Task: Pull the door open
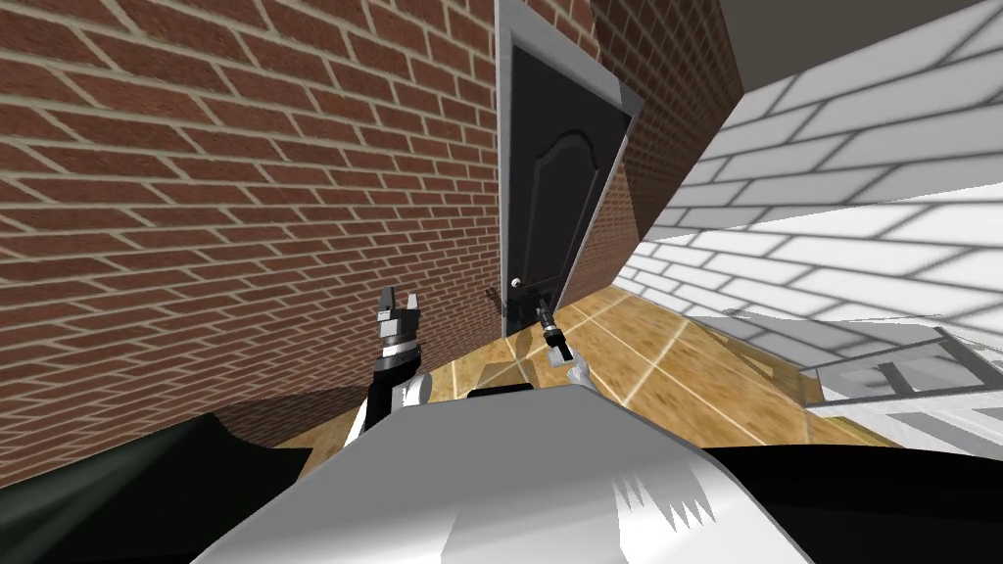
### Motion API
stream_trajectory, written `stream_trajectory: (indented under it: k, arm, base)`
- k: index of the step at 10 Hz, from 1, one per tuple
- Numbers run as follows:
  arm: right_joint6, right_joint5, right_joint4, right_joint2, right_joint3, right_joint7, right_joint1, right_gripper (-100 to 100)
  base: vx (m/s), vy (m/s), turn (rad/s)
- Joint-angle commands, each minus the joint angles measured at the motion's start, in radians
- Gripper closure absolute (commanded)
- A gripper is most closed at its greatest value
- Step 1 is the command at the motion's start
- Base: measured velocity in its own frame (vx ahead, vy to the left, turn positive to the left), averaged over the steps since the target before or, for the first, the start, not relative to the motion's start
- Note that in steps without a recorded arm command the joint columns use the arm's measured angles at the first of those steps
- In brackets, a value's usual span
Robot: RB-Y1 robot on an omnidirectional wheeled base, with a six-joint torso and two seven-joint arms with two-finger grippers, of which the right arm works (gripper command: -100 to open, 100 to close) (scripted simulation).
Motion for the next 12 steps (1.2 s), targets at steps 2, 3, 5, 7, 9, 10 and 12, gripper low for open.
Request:
stream_trajectory:
  k: [2, 3, 5, 7, 9, 10, 12]
  arm:
    - [-0.012, 0.002, 0.072, -0.007, -0.001, -0.007, -0.034, -100]
    - [-0.018, 0.003, 0.104, -0.011, -0.001, -0.011, -0.049, -100]
    - [-0.029, 0.005, 0.165, -0.019, -0.002, -0.017, -0.078, -100]
    - [-0.04, 0.007, 0.221, -0.026, -0.002, -0.024, -0.104, -100]
    - [-0.051, 0.009, 0.277, -0.033, -0.002, -0.03, -0.131, -100]
    - [-0.056, 0.01, 0.302, -0.036, -0.003, -0.033, -0.142, -100]
    - [-0.065, 0.011, 0.351, -0.041, -0.003, -0.038, -0.165, -100]
  base:
    - [0.042, -0.069, 0.147]
    - [0.039, -0.1, 0.197]
    - [0.042, -0.113, 0.178]
    - [0.031, -0.106, 0.16]
    - [0.04, -0.088, 0.149]
    - [0.038, -0.091, 0.12]
    - [0.035, -0.087, 0.128]
